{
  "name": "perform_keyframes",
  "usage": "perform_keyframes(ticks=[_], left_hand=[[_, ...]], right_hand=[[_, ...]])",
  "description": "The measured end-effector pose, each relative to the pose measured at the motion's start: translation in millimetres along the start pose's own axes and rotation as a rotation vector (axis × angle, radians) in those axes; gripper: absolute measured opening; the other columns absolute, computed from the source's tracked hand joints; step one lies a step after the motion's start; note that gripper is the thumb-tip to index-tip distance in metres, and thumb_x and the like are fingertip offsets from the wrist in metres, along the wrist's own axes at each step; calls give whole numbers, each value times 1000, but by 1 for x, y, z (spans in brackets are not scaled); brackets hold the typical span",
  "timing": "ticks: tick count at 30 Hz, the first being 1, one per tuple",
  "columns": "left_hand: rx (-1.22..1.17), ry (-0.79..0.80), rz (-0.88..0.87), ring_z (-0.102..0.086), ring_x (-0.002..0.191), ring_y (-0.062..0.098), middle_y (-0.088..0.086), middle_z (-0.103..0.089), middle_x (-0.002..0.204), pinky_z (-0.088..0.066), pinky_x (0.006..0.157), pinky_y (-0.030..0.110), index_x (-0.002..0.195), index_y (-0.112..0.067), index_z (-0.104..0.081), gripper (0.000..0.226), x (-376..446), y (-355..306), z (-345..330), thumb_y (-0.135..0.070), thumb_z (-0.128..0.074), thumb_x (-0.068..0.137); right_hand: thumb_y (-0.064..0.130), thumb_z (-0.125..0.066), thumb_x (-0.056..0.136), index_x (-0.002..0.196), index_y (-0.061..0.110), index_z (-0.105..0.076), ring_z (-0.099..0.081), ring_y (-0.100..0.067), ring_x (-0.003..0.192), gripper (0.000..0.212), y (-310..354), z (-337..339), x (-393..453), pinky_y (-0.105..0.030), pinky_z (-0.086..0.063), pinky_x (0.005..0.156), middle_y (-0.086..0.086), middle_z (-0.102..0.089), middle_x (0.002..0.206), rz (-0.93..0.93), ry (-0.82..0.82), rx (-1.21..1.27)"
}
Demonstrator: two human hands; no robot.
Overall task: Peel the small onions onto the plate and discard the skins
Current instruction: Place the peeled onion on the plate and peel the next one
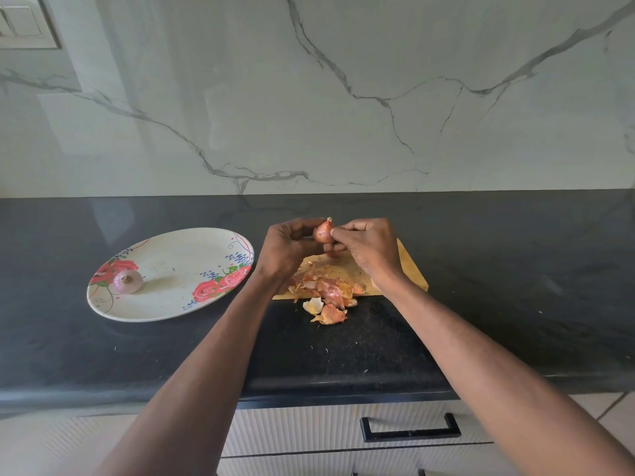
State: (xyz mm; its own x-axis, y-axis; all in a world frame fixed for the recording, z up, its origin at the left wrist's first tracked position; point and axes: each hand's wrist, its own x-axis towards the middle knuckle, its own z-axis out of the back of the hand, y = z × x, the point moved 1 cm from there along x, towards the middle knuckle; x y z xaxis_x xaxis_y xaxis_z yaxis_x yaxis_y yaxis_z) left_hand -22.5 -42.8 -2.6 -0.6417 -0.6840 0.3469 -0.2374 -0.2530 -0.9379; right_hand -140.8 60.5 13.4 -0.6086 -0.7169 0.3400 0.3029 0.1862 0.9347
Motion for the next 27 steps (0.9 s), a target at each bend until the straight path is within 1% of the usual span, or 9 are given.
perform_keyframes(ticks=[8,13,16,17,19,21,22,25,27], left_hand=[[7,29,6,-73,99,19,6,-77,105,-58,90,30,109,-13,-74,37,1,1,2,6,-78,78],[-1,16,25,-73,96,18,9,-77,105,-58,87,28,114,-7,-72,40,1,1,3,8,-77,77],[-48,27,31,-73,97,19,9,-77,104,-58,88,29,113,-8,-72,41,0,0,3,6,-78,76],[-76,31,39,-72,98,20,9,-77,104,-58,89,30,113,-9,-72,41,0,-1,3,4,-79,75],[-115,41,58,-72,100,22,9,-77,105,-58,92,33,113,-10,-72,41,-1,-4,3,1,-79,74],[-154,48,83,-72,101,23,9,-77,105,-58,91,34,113,-10,-71,39,-1,-4,4,2,-77,76],[-179,48,99,-72,101,24,9,-77,105,-58,90,34,112,-9,-71,39,0,-4,4,2,-76,75],[-207,53,125,-71,103,26,12,-75,108,-57,92,37,115,-7,-70,46,0,-6,3,-3,-78,70],[-206,48,127,-71,103,26,11,-76,107,-58,93,37,114,-7,-71,49,0,-6,3,-7,-79,65]], right_hand=[[-7,-68,86,80,-10,-71,-74,-21,58,8,0,2,2,-19,-51,48,-19,-72,69,-41,-16,64],[2,-72,86,81,-5,-73,-75,-26,66,9,1,2,4,-24,-57,54,-17,-74,71,-90,37,68],[-3,-70,86,80,-5,-72,-75,-32,69,7,-1,4,7,-32,-62,62,-22,-73,74,-114,27,111],[-5,-69,86,80,-5,-72,-75,-33,69,6,-2,4,7,-32,-62,62,-23,-73,74,-118,17,122],[-6,-69,85,80,-5,-72,-74,-30,67,6,-1,5,8,-29,-59,59,-21,-73,73,-126,1,139],[-7,-68,86,80,-2,-73,-72,-24,63,9,0,4,8,-28,-58,56,-17,-73,70,-123,-17,146],[-5,-68,86,81,0,-73,-72,-26,65,9,0,4,8,-31,-59,57,-17,-74,72,-117,-23,138],[3,-69,88,88,1,-74,-74,-36,77,5,-1,4,7,-47,-62,69,-18,-75,77,-72,0,107],[4,-69,90,91,0,-73,-74,-37,75,6,2,4,5,-51,-62,69,-16,-76,77,-35,29,98]])
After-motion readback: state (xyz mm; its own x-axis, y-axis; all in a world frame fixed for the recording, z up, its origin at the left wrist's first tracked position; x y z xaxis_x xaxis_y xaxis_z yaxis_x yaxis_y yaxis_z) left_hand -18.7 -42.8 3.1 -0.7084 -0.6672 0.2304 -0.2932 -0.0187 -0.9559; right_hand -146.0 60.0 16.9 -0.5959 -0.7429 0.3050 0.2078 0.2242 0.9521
